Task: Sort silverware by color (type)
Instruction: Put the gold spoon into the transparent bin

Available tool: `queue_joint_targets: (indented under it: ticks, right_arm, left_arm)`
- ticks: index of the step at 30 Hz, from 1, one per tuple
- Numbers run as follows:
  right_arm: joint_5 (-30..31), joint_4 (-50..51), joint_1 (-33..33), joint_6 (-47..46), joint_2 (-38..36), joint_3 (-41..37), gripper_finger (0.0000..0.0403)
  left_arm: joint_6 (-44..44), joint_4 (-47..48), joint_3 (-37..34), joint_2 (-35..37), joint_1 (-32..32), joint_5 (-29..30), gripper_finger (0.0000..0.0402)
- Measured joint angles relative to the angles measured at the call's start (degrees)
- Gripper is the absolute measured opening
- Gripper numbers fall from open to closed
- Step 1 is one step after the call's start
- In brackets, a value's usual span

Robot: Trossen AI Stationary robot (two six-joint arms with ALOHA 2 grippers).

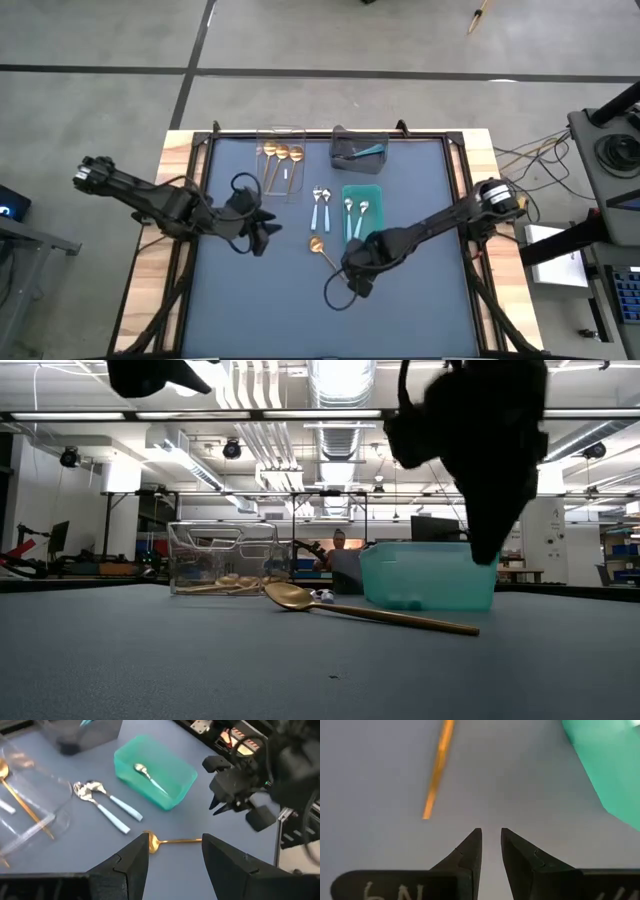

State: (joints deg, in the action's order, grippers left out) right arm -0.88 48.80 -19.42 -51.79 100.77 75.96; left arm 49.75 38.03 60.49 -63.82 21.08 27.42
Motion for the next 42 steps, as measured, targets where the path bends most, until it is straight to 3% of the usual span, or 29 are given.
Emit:
queue_joint_targets:
  ticks: [5,11,16,23,35,42]
  right_arm:
    - [4.5,-0.8,-2.0,3.7,2.4,-0.4,0.0063]
    - [10.1,-8.8,-4.0,6.4,4.9,-0.4,0.0063]
    - [12.5,-14.6,-5.4,7.2,7.3,-0.5,0.0063]
    - [21.5,-11.6,-7.1,1.9,7.3,-0.7,0.0063]
    - [20.4,-14.9,-7.0,1.4,10.5,-1.2,0.0063]
    - [14.8,-29.3,-7.5,7.1,10.5,0.0,0.0063]
  left_arm:
    - [9.1,0.0,0.0,-2.3,0.2,0.0,0.0165]
    - [18.8,0.1,0.1,-5.5,1.4,-0.8,0.0165]
    - [21.8,-0.2,0.6,-7.9,3.9,-1.0,0.0165]
    - [24.6,-1.4,0.6,-10.3,7.0,0.2,0.0165]
    - [24.4,-2.1,0.7,-11.8,7.3,0.8,0.0165]
    - [24.3,-2.0,0.7,-11.7,7.3,3.6,0.0165]
